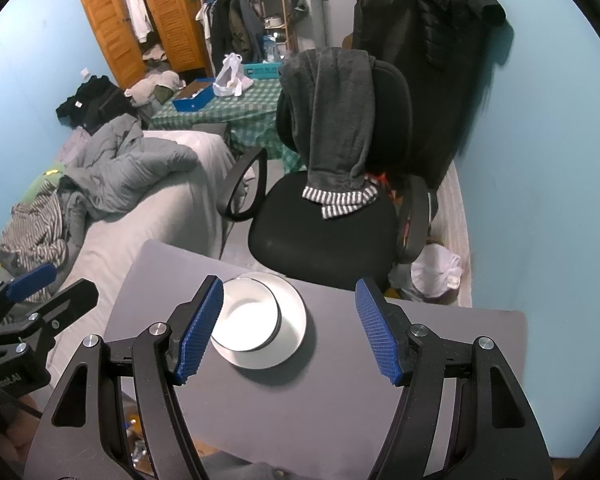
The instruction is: Organize plates and bowls
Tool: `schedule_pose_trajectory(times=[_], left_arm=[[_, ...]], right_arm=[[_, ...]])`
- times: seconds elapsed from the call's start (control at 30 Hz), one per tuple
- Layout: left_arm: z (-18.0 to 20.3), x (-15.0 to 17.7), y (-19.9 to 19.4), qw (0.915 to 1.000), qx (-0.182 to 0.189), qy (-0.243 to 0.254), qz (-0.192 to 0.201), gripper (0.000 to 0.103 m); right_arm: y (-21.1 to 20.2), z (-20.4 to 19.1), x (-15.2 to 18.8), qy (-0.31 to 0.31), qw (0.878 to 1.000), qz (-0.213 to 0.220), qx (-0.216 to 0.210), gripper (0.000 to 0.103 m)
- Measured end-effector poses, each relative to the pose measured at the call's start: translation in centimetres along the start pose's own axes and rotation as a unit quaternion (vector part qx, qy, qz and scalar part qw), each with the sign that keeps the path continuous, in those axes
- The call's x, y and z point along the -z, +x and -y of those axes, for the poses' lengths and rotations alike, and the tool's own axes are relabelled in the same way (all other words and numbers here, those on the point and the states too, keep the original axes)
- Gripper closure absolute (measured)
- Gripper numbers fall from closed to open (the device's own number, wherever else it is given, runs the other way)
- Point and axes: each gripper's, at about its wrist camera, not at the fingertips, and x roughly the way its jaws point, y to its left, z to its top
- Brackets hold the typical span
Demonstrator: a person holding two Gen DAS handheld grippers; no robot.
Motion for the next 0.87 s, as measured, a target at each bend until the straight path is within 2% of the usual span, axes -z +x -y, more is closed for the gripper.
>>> schedule_pose_trajectory(times=[0.87], left_arm=[[-0.31, 0.53, -0.29, 0.9998, 0.011, 0.013, -0.006, 0.011]], right_arm=[[0.17, 0.16, -0.11, -0.001, 1.000, -0.002, 0.000, 0.035]])
